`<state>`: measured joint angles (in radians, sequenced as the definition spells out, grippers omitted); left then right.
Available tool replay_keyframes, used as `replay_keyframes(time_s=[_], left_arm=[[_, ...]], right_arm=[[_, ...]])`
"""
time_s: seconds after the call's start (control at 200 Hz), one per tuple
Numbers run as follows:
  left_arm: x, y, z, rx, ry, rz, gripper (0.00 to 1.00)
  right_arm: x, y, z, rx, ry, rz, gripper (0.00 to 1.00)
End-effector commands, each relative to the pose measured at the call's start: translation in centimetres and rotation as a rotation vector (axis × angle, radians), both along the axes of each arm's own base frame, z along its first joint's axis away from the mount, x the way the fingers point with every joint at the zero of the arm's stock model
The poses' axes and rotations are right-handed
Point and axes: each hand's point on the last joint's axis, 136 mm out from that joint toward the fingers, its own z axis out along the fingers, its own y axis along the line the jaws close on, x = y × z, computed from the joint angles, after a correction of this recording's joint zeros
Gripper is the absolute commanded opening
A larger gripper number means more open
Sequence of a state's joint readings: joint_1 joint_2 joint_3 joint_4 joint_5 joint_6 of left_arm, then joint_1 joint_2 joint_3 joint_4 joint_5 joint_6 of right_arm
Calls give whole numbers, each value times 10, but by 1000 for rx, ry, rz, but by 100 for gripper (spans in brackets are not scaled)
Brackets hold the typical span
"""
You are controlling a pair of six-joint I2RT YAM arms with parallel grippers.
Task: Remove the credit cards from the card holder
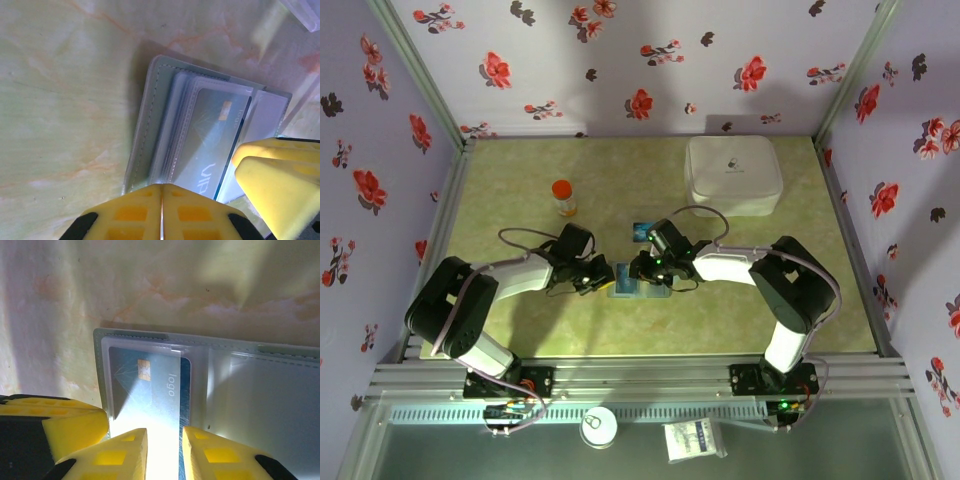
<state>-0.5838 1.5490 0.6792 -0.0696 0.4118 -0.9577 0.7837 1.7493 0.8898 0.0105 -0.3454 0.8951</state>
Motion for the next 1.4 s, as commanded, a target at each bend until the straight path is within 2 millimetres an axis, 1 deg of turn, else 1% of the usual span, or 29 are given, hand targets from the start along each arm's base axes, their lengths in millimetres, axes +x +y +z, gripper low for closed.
replay_keyframes(time_s=[0.0, 0.095, 0.155, 0.33, 0.395, 0.575, 0.72, 0.87, 1.12, 1.395], left_arm=[[12, -3, 22, -19, -57, -13, 5], [15, -4, 22, -14, -60, -19, 4], [15, -4, 19, -11, -53, -25, 3], [16, -13, 16, -50, -44, -56, 1], [16, -14, 15, -51, -44, -60, 1], [12, -7, 3, -13, -14, -56, 0], [8, 0, -5, 22, 5, -53, 0], [5, 3, -12, 38, 22, -50, 0], [4, 6, -15, 44, 28, -48, 0], [4, 7, -13, 41, 24, -47, 0]], right_arm=[[-2, 6, 0, 18, 7, 9, 23], [-2, 7, -1, 16, 12, 10, 23], [-3, 6, -3, 11, 17, 10, 23], [-3, 6, -7, 7, 27, 10, 22], [-4, 6, -8, 4, 30, 10, 22], [-5, 6, -7, 3, 33, 12, 22], [-4, 4, -6, -8, 27, 10, 25], [-6, -1, -10, -45, 29, 12, 25], [-6, -9, -11, -105, 13, 16, 25], [-5, -14, -5, -128, -12, 19, 25]])
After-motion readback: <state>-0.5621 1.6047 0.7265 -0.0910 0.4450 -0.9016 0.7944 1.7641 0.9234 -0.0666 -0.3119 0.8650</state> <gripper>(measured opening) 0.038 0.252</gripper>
